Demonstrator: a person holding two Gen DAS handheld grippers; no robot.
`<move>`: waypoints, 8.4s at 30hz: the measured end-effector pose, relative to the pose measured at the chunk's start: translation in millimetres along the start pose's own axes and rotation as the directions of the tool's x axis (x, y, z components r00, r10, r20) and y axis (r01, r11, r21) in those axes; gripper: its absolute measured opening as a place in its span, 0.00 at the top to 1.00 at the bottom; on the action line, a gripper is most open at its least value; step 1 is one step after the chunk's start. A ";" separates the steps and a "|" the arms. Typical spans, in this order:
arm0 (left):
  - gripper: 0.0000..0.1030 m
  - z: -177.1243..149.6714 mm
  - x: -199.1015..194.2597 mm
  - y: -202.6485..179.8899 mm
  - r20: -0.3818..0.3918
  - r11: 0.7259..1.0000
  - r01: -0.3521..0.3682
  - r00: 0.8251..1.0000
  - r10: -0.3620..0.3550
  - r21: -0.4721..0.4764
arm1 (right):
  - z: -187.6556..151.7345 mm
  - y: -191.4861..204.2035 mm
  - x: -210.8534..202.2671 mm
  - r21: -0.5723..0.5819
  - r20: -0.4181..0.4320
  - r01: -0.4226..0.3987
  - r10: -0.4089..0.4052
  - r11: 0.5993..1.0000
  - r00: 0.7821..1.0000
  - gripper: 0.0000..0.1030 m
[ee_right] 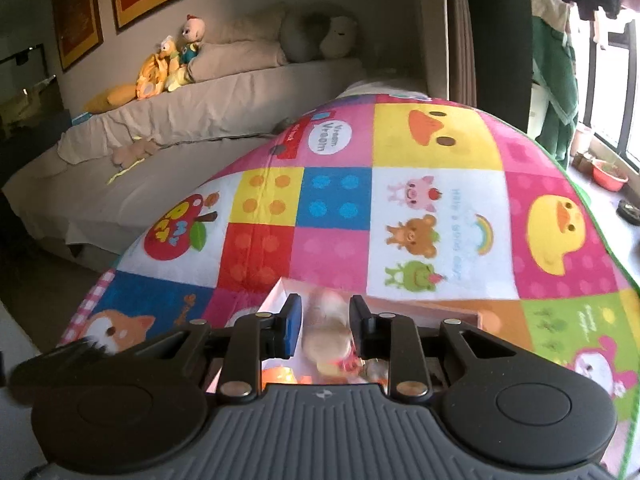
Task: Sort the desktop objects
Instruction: 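Carry the orange toy into the pink box with the left gripper while the right carries the yogurt bottle there, then reach the left gripper to the wipes packet while the right grasps the red lid, then grasp the blue-and-white wipes packet with the left gripper and lift it, then carry the red lid into the pink box with the right gripper while the left carries the wipes packet there, then open the right gripper inside the box, releasing the red lid and packet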
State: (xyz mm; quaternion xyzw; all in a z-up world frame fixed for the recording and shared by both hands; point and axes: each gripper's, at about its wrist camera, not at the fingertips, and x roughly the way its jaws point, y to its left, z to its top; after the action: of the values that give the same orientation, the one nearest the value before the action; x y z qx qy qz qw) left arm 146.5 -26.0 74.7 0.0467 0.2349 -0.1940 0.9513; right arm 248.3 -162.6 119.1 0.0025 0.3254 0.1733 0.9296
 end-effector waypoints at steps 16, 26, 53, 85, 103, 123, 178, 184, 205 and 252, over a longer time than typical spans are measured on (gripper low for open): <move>0.03 -113.1 -109.2 49.2 -0.127 0.924 -0.365 0.928 0.351 -0.111 | -55.5 65.2 -42.8 -0.171 0.009 -0.078 0.081 0.982 0.997 0.39; 0.03 -133.5 -166.0 106.3 -0.151 0.813 -0.474 0.880 0.450 -0.338 | -128.5 185.2 -12.6 -0.403 -0.151 -0.270 0.228 0.874 0.962 0.25; 0.02 -94.3 -129.1 101.0 -0.159 0.858 -0.374 0.927 0.339 -0.352 | -150.7 170.8 -8.5 -0.283 -0.159 -0.328 0.294 0.901 0.943 0.15; 0.01 -66.7 -57.1 45.7 -0.137 0.954 -0.300 0.946 0.293 -0.031 | -209.3 28.8 -80.6 -0.036 -0.038 -0.041 0.039 0.999 0.999 0.20; 0.37 -79.2 -30.0 44.7 -0.271 0.966 -0.256 0.932 0.242 -0.021 | -209.0 14.8 -81.4 0.078 -0.008 -0.050 0.050 0.996 0.999 0.01; 0.10 -109.4 -84.1 -40.2 -0.279 0.999 -0.030 0.960 0.036 0.026 | -208.9 35.6 -74.6 -0.030 -0.059 0.000 -0.002 1.000 0.998 0.15; 0.06 -59.0 -35.5 -28.1 -0.115 1.000 0.007 0.993 -0.007 -0.008 | -17.9 6.2 5.1 -0.040 0.065 0.052 -0.050 0.998 0.997 0.37; 0.03 -74.0 -41.0 -13.2 -0.139 0.996 -0.077 0.988 0.069 -0.048 | -29.7 11.8 6.7 -0.058 0.031 0.084 -0.082 0.995 0.996 0.33; 0.01 -82.2 -62.9 -11.5 -0.158 0.990 -0.064 0.987 0.044 -0.125 | -62.1 24.3 29.4 0.079 -0.126 0.056 -0.046 0.995 0.991 0.41; 0.00 -88.2 -58.8 0.0 -0.184 0.980 -0.078 0.982 0.043 -0.183 | -73.3 -24.4 -1.1 0.237 -0.120 -0.096 0.127 0.967 0.985 0.78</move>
State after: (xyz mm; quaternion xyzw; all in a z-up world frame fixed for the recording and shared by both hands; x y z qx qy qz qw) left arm 60.8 10.4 23.9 -0.0194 0.3355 -0.1368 0.9318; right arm 210.9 -193.9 59.0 0.1170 0.4042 0.1864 0.8878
